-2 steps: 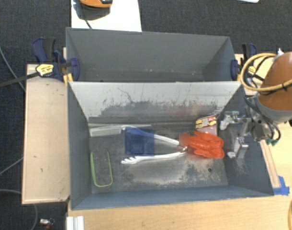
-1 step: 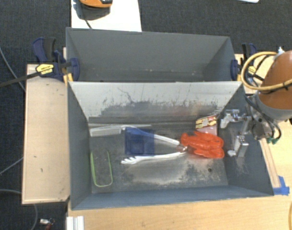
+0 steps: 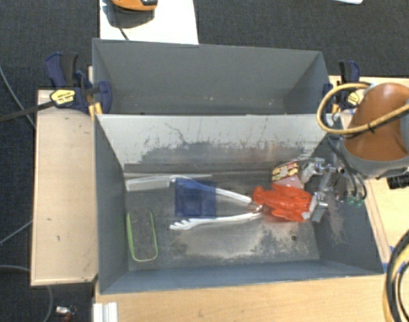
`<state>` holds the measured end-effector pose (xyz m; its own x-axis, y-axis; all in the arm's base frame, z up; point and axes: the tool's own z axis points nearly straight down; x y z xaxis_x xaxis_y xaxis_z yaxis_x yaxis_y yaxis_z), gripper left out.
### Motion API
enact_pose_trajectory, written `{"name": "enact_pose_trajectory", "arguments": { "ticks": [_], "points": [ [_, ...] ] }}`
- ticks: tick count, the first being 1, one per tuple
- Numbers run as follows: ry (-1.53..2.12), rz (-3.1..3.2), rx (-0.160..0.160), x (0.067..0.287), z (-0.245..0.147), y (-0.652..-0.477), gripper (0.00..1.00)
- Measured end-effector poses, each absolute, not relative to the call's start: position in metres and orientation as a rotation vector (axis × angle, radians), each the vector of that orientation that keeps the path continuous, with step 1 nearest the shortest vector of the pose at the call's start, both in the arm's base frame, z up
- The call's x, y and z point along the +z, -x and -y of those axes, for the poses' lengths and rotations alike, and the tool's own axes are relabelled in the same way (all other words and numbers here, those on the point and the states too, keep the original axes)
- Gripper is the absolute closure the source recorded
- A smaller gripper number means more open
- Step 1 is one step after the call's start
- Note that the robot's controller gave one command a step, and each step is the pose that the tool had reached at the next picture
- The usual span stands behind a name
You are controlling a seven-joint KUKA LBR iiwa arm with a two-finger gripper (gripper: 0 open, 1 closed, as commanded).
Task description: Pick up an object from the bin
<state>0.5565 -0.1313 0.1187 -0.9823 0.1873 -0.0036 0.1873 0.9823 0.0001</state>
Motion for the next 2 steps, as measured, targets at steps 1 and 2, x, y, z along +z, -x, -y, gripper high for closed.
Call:
{"name": "enact_pose_trajectory", "arguments": {
  "ticks": [1, 2],
  "points": [
    [-0.484, -3.106, 0.001, 0.089, 0.133, -0.555, 0.0],
    [-0.45, -3.109, 0.001, 0.076, 0.129, -0.56, 0.0]
  ]
}}
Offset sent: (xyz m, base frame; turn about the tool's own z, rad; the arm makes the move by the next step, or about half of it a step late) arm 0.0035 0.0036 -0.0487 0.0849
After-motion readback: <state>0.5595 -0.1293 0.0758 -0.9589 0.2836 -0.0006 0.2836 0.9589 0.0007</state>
